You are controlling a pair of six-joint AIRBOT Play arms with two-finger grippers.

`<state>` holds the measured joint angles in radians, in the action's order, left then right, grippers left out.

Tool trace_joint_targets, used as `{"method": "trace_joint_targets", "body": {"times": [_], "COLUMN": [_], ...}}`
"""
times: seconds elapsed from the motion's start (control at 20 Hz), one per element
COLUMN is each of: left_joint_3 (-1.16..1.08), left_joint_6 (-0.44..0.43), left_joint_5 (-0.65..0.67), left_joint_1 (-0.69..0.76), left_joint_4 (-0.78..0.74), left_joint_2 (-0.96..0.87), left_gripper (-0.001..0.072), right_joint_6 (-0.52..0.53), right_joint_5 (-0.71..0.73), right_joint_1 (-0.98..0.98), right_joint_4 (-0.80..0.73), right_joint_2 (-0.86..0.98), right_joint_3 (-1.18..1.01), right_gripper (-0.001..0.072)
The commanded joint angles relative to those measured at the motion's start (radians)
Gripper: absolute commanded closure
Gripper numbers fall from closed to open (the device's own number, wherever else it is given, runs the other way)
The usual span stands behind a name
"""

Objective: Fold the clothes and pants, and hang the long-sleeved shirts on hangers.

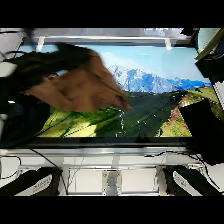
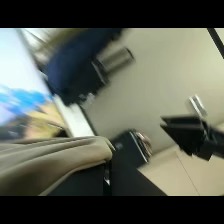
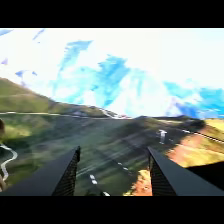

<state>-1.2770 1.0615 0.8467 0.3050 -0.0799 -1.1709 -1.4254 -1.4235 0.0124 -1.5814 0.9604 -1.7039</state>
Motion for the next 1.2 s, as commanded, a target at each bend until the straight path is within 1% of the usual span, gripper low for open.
{"method": "trace_joint_targets", "body": {"times": [0.0, 0.05, 0.1, 0.2, 0.3, 0.35, 0.4, 0.45, 0.5, 0.6, 0.65, 0.7, 0.75, 0.8, 0.85, 0.9, 0.95, 1.0, 1.1, 1.15], "left_joint_3": [-0.001, -0.002, -0.006, -0.042, -0.087, -0.107, -0.124, -0.136, -0.145, -0.148, -0.148, -0.147, -0.147, -0.146, -0.146, -0.146, -0.143, -0.13, -0.064, -0.012], "left_joint_6": [-0.06, -0.06, -0.06, -0.06, -0.06, -0.06, -0.06, -0.06, -0.06, -0.06, -0.06, -0.06, -0.059, -0.059, -0.06, -0.06, -0.059, -0.056, -0.055, -0.049], "left_joint_5": [-0.373, -0.444, -0.478, -0.477, -0.476, -0.477, -0.477, -0.476, -0.459, -0.379, -0.317, -0.226, -0.127, -0.013, 0.09, 0.187, 0.267, 0.338, 0.428, 0.447], "left_joint_1": [0.369, 0.437, 0.487, 0.555, 0.58, 0.576, 0.558, 0.522, 0.469, 0.319, 0.229, 0.125, 0.026, -0.078, -0.167, -0.255, -0.33, -0.401, -0.508, -0.547], "left_joint_4": [0.005, 0.014, 0.028, 0.076, 0.121, 0.138, 0.145, 0.145, 0.141, 0.135, 0.124, 0.106, 0.096, 0.095, 0.087, 0.062, 0.021, -0.029, -0.143, -0.2], "left_joint_2": [-0.099, -0.15, -0.201, -0.327, -0.431, -0.467, -0.488, -0.493, -0.486, -0.447, -0.425, -0.399, -0.377, -0.352, -0.33, -0.303, -0.275, -0.241, -0.164, -0.12], "left_gripper": [0.0697, 0.0697, 0.0697, 0.0697, 0.0696, 0.0684, 0.0451, 0.0117, 0.0082, 0.0082, 0.0082, 0.0082, 0.0083, 0.0109, 0.0179, 0.0269, 0.0306, 0.0348, 0.0501, 0.0506], "right_joint_6": [0.006, 0.006, 0.006, 0.006, 0.006, 0.006, 0.006, 0.006, 0.008, 0.029, 0.035, 0.036, 0.053, 0.079, 0.11, 0.132, 0.162, 0.204, 0.294, 0.305], "right_joint_5": [-0.026, -0.026, -0.024, -0.024, -0.024, -0.024, -0.025, -0.023, -0.023, -0.025, -0.024, -0.025, -0.023, -0.015, 0.01, 0.045, 0.075, 0.077, 0.045, 0.061], "right_joint_1": [0.0, 0.0, 0.0, -0.001, -0.003, -0.014, -0.037, -0.07, -0.111, -0.207, -0.259, -0.307, -0.359, -0.402, -0.443, -0.475, -0.502, -0.518, -0.523, -0.523], "right_joint_4": [-0.13, -0.146, -0.16, -0.191, -0.21, -0.212, -0.213, -0.214, -0.214, -0.206, -0.194, -0.163, -0.097, -0.022, 0.055, 0.122, 0.201, 0.286, 0.447, 0.526], "right_joint_2": [0.005, 0.008, 0.011, 0.022, 0.037, 0.044, 0.051, 0.053, 0.053, 0.051, 0.05, 0.045, 0.035, 0.018, -0.01, -0.041, -0.076, -0.101, -0.115, -0.106], "right_joint_3": [-0.032, -0.032, -0.031, -0.031, -0.031, -0.031, -0.029, -0.021, -0.007, 0.033, 0.063, 0.103, 0.166, 0.243, 0.345, 0.452, 0.572, 0.679, 0.866, 0.94], "right_gripper": [0.0239, 0.0238, 0.0238, 0.0239, 0.0239, 0.0239, 0.0239, 0.0239, 0.0239, 0.0238, 0.0238, 0.0238, 0.0238, 0.0238, 0.0238, 0.0238, 0.0238, 0.0238, 0.0237, 0.0237]}}
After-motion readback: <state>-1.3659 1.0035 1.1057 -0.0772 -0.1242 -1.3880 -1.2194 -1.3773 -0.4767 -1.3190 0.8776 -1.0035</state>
